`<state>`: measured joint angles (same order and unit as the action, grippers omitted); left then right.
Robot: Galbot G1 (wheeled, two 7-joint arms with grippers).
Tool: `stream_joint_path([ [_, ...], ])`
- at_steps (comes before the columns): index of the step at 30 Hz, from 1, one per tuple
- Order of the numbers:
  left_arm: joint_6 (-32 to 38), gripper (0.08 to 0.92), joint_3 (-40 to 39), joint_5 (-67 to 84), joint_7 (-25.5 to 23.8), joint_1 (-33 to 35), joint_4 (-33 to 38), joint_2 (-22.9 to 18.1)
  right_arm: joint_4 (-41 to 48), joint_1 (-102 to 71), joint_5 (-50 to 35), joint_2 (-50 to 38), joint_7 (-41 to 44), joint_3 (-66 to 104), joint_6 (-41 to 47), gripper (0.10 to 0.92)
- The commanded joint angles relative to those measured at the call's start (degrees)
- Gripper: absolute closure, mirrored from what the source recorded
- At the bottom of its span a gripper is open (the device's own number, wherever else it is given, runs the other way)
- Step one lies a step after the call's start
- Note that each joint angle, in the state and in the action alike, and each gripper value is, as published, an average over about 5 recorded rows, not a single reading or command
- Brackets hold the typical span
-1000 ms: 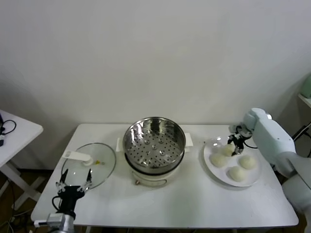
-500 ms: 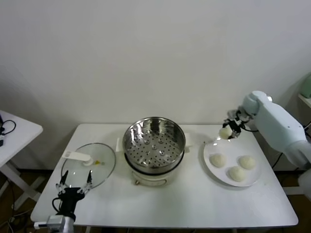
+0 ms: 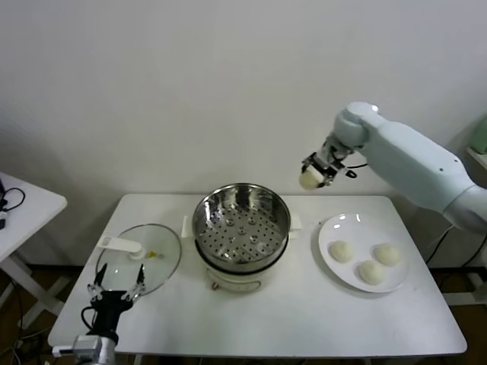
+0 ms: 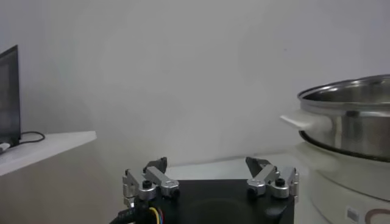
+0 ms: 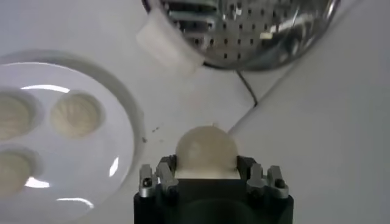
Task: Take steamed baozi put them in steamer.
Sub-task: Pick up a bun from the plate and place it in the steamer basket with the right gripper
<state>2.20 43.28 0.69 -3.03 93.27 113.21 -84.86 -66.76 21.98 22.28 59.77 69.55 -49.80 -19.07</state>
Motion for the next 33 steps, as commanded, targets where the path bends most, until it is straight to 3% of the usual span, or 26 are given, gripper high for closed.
stream_joint_path([
  [1, 0.0, 0.177, 0.0, -0.1, 0.0, 0.2, 0.0, 0.1, -7.5, 2.9, 3.4, 7.9, 0.0, -4.2, -2.8, 0.370],
  [14, -0.1, 0.177, 0.0, -0.1, -0.1, 0.4, 0.5, 0.2, -1.3, -1.2, 9.6, 16.9, -0.2, -4.1, -5.5, 0.364],
  [33, 0.1, 0.177, 0.3, 0.1, -0.1, 1.1, 0.1, -0.1, 7.0, -8.3, 18.3, 18.8, -0.5, -1.8, -7.3, 0.364],
])
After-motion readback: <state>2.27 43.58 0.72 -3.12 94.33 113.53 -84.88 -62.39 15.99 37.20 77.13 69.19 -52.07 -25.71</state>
